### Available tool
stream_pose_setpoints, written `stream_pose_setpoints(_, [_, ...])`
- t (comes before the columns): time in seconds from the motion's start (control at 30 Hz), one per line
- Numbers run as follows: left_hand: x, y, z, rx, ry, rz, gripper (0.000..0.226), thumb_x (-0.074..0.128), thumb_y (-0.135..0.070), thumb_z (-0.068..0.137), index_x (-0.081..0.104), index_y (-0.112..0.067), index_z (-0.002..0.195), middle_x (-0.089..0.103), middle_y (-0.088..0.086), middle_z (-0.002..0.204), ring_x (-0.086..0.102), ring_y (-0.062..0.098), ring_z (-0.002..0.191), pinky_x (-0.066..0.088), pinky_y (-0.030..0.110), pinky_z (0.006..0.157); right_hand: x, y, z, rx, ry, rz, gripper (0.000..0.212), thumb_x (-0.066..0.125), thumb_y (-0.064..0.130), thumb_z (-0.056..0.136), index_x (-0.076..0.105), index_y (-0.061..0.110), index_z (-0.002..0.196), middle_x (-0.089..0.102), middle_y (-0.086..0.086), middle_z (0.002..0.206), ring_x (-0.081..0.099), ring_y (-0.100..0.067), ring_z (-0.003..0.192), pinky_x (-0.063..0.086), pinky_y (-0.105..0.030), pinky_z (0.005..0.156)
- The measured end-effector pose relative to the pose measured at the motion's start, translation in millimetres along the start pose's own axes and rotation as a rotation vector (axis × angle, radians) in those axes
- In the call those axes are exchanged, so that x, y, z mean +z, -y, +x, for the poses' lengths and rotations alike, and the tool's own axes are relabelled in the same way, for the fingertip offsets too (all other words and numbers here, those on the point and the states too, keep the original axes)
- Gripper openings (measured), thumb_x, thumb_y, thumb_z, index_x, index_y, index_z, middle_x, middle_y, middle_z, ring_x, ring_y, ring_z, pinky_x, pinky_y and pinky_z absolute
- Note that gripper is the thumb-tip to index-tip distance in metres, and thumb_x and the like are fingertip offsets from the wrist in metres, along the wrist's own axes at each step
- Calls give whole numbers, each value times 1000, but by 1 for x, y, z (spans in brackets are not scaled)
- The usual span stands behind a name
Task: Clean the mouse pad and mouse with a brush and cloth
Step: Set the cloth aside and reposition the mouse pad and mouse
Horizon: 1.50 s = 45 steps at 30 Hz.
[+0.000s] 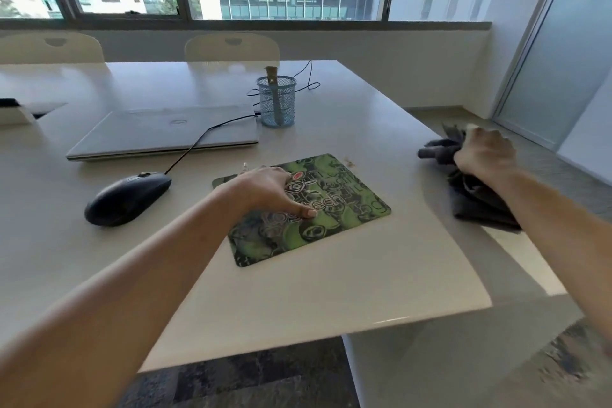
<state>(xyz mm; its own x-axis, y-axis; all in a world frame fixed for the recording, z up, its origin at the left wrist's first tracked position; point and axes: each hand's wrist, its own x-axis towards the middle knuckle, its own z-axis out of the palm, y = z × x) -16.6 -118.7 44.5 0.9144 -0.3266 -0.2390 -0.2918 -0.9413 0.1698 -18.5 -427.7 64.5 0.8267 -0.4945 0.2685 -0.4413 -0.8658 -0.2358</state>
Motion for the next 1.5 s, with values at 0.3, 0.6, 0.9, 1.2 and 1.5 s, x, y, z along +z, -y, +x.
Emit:
stream_pose_setpoints(0.3, [-3,-8,-2,-83,17,-136,77,73,-58,63,51,-23,128,56,-4,130,53,11,104,34,7,79,39,127,-45,-543,315,394,42,51,6,82,54,13,124,59,-19,123,54,-35,113,43,-34,92])
stream_pose_setpoints(0.6, [-12,-18,0,-172,91,-40,95,70,-62,62,38,-16,140,45,0,141,43,20,127,32,27,106,47,15,50,-207,149,60,37,49,14,87,55,5,122,56,-23,124,53,-37,117,43,-37,94])
stream_pose_setpoints(0.9, [-19,-31,9,-252,107,0,92,75,-58,60,45,-14,136,50,1,137,49,20,121,38,29,101,32,74,24,-423,71,269,44,55,13,82,51,22,125,62,-19,118,57,-37,110,45,-38,87])
stream_pose_setpoints(1.2, [-5,-63,33,-247,39,-45,94,67,-69,60,43,-20,136,48,-2,139,46,19,123,34,29,101,55,68,22,-481,162,101,40,37,12,91,57,23,124,58,-15,125,54,-34,116,41,-38,95])
stream_pose_setpoints(1.5, [-15,-61,32,-251,51,7,91,72,-64,59,49,-14,132,54,2,132,51,21,118,39,31,102,27,66,54,-324,148,359,43,53,11,83,58,30,122,60,-12,122,52,-33,116,40,-33,90])
